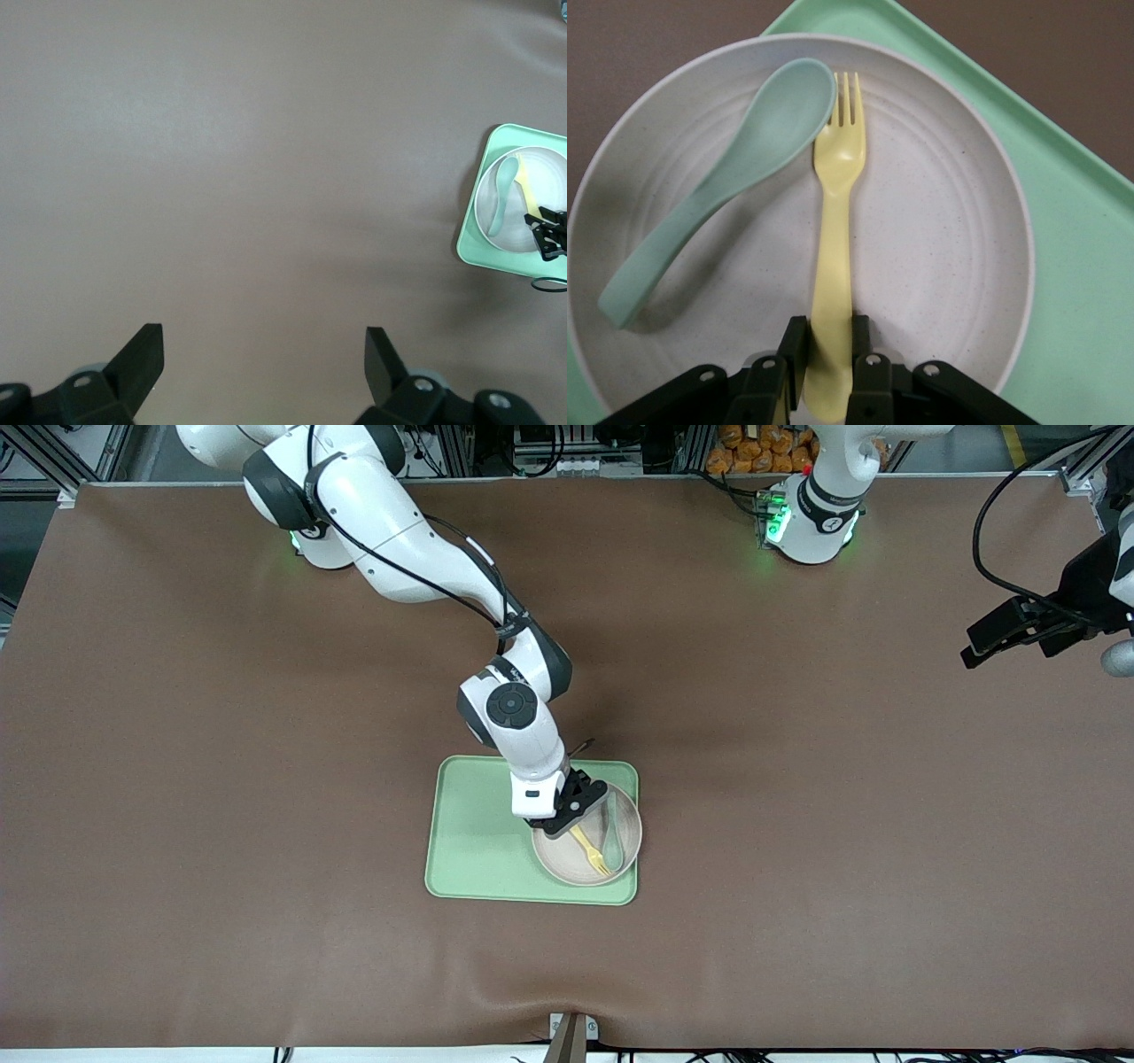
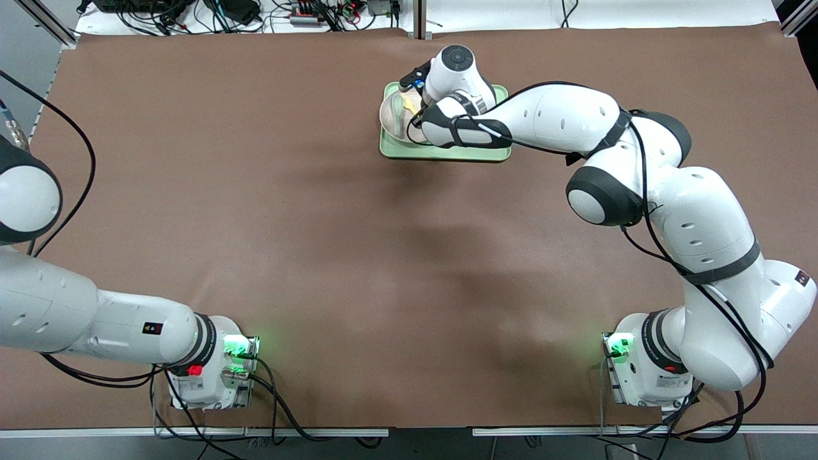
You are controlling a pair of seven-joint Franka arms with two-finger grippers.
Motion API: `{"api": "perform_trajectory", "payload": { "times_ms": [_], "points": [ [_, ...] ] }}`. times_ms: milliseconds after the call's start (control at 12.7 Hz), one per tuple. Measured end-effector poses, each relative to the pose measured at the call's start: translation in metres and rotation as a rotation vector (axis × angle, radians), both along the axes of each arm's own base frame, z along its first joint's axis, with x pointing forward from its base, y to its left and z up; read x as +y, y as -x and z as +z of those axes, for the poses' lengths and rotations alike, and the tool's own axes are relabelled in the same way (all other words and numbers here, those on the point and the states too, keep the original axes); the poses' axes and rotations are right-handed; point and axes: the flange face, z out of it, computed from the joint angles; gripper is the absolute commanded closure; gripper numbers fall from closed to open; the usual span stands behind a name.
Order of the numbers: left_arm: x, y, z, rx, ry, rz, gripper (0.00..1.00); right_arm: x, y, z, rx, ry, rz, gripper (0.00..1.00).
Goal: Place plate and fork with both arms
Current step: 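Close the right gripper on the yellow fork handle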
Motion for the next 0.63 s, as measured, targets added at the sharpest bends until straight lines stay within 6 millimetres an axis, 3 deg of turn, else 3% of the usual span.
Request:
{"api": "perform_trajectory", "payload": {
  "times_ms": [630],
  "points": [
    [-0.001,0.0,0.0,0.0,0.0,-0.002,0.0,-0.01,-0.004,0.011,0.059,0.034,-0.074,1.0]
  ]
}}
